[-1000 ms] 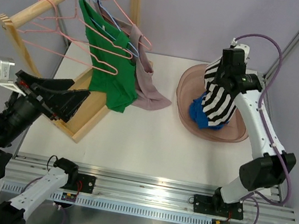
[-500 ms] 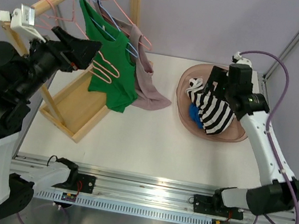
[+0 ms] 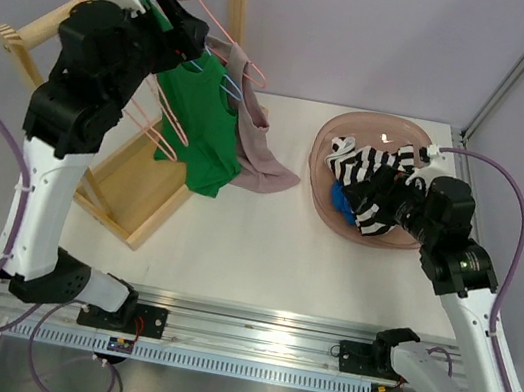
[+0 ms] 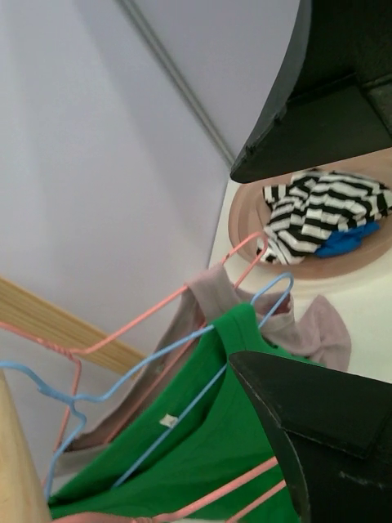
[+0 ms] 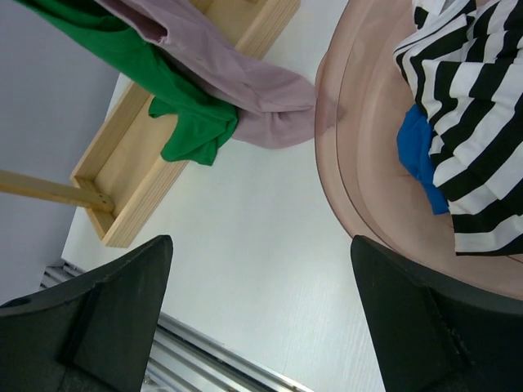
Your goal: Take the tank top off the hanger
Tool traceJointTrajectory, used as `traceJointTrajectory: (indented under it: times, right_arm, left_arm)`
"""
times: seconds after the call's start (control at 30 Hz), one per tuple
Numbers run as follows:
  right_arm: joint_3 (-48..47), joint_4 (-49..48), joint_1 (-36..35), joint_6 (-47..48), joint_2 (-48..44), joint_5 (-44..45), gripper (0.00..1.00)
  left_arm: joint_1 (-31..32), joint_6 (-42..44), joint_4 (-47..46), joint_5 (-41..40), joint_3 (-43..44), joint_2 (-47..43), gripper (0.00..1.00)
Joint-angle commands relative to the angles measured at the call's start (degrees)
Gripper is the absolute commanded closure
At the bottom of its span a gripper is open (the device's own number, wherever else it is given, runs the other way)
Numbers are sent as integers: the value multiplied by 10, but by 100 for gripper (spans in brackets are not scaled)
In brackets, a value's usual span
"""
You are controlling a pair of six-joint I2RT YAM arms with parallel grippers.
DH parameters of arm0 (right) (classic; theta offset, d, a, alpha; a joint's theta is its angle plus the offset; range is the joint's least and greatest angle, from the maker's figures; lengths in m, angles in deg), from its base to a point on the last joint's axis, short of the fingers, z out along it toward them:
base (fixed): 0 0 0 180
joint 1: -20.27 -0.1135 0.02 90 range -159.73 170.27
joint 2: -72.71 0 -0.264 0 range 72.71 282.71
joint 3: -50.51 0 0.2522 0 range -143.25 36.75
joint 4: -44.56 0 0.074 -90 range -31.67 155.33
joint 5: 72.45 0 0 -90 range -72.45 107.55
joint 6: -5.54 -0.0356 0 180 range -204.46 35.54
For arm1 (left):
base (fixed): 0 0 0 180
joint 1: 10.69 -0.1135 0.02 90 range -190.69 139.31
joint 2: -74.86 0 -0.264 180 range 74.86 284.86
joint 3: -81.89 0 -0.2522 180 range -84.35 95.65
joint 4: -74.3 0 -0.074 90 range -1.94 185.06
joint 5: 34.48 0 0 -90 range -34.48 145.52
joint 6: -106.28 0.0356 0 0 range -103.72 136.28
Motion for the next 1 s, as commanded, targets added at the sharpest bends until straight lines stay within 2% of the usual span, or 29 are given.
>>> traceJointTrajectory:
  times: [0.0, 0.17, 0.37, 0.43, 0.5, 0.67, 0.7, 0.73, 0.83, 0.93, 0.97]
  right_arm:
    - [9, 9, -1, 1, -45, -40, 3]
    - [36, 9, -1, 0, -115, -60, 3]
    - [44, 22, -1, 3, -131, -82, 3]
    - [46, 23, 0, 3, -131, -84, 3]
    - [49, 24, 0, 5, -134, -85, 4]
    - [55, 28, -1, 12, -141, -89, 4]
    - [55, 30, -1, 15, -141, -90, 4]
    - [54, 31, 0, 16, -142, -90, 4]
    - [50, 38, 0, 25, -145, -90, 4]
    - [46, 45, -1, 36, -149, -93, 4]
    - [44, 48, -1, 38, -152, -92, 4]
  left_arm:
    - [9, 19, 4, -106, 16, 28, 16]
    - [9, 43, -18, -139, 26, 77, 20]
    - [1, 49, -3, -153, 63, 147, 22]
    - [-3, 48, -3, -163, 67, 160, 26]
    - [-6, 46, -3, -173, 67, 172, 37]
    - [-22, 36, -8, -182, 64, 182, 43]
    - [-25, 34, -8, -182, 63, 185, 48]
    - [-32, 29, -7, -180, 63, 187, 61]
    - [-40, 21, -15, -173, 48, 182, 77]
    - [-44, 15, -24, -168, 38, 180, 78]
    - [-45, 13, -25, -167, 36, 181, 81]
